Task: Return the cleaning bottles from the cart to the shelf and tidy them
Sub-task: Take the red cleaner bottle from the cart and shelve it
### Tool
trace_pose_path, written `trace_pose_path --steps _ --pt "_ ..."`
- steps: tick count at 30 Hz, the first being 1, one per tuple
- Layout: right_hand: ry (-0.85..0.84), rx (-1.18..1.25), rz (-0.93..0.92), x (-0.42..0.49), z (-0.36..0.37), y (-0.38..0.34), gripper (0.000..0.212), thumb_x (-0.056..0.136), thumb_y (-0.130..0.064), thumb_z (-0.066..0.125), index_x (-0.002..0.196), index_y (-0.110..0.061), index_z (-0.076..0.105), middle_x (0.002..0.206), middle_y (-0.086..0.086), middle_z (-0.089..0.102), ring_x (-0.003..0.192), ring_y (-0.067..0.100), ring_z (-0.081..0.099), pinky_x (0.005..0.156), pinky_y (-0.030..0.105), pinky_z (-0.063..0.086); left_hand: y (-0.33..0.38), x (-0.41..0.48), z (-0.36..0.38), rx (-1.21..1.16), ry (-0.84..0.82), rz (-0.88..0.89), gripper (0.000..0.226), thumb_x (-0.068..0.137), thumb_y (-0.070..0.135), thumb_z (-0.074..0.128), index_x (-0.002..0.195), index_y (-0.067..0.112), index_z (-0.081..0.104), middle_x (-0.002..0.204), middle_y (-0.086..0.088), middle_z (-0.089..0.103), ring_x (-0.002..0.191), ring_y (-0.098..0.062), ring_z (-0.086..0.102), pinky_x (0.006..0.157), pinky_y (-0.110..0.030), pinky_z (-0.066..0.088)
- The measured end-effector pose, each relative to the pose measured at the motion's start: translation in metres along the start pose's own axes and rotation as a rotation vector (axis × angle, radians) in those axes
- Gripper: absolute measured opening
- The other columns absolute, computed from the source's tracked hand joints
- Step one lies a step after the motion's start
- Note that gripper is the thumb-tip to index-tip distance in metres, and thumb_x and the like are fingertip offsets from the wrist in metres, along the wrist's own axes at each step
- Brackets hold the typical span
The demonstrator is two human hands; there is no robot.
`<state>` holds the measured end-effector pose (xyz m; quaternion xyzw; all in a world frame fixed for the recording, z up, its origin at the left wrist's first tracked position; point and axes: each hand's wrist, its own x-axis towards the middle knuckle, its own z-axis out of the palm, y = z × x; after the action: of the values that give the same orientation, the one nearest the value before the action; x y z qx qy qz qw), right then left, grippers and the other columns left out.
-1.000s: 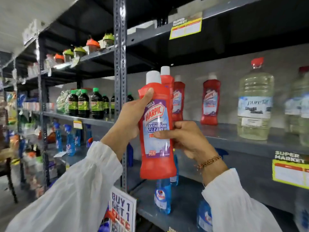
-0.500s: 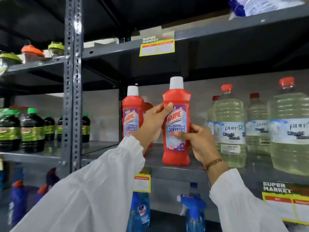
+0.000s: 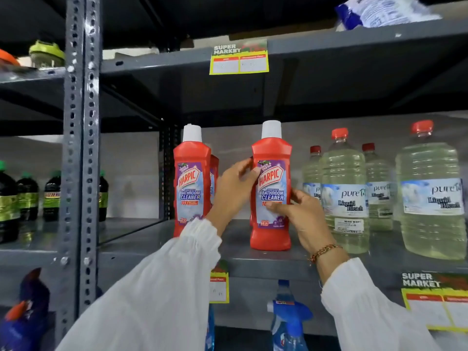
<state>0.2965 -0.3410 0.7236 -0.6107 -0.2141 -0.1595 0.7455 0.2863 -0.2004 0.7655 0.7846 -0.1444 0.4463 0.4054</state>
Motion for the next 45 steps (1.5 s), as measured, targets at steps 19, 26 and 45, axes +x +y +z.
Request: trace_pose_path --steps 19,26,45 --pt "0.151 -0.765 -0.012 -0.025 0.045 0.021 0.087 0.061 -0.036 0.086 0.122 -0.011 0.029 0.112 0.006 0.054 0.109 0.029 0.058 0.090 0.035 0.048 -0.094 -0.042 -0.049 0.150 0.154 -0.515 0.098 0.061 0.025 0.086 0.133 0.012 0.020 0.124 -0.014 0.049 0.115 -0.032 0.053 0.095 -0.052 0.049" --pt "0.174 -0.779 -0.005 -0.030 0.049 0.017 0.086 0.062 -0.036 0.085 0.123 -0.010 0.030 0.123 0.010 0.055 0.113 0.030 0.056 0.093 0.036 0.047 -0.087 -0.044 -0.050 0.151 0.151 -0.530 0.096 0.063 0.026 0.085 0.134 0.012 0.021 0.127 -0.016 0.048 0.118 -0.034 0.052 0.097 -0.052 0.047" --pt "0.231 -0.514 -0.302 -0.045 -0.006 0.002 0.056 0.082 -0.017 0.069 0.132 -0.009 0.046 0.133 0.008 0.057 0.122 0.022 0.053 0.105 0.034 0.041 -0.033 -0.064 -0.033 0.195 0.533 -0.332 0.085 0.079 0.040 0.064 0.142 0.001 0.023 0.143 -0.024 0.037 0.136 -0.040 0.029 0.113 -0.053 0.023"
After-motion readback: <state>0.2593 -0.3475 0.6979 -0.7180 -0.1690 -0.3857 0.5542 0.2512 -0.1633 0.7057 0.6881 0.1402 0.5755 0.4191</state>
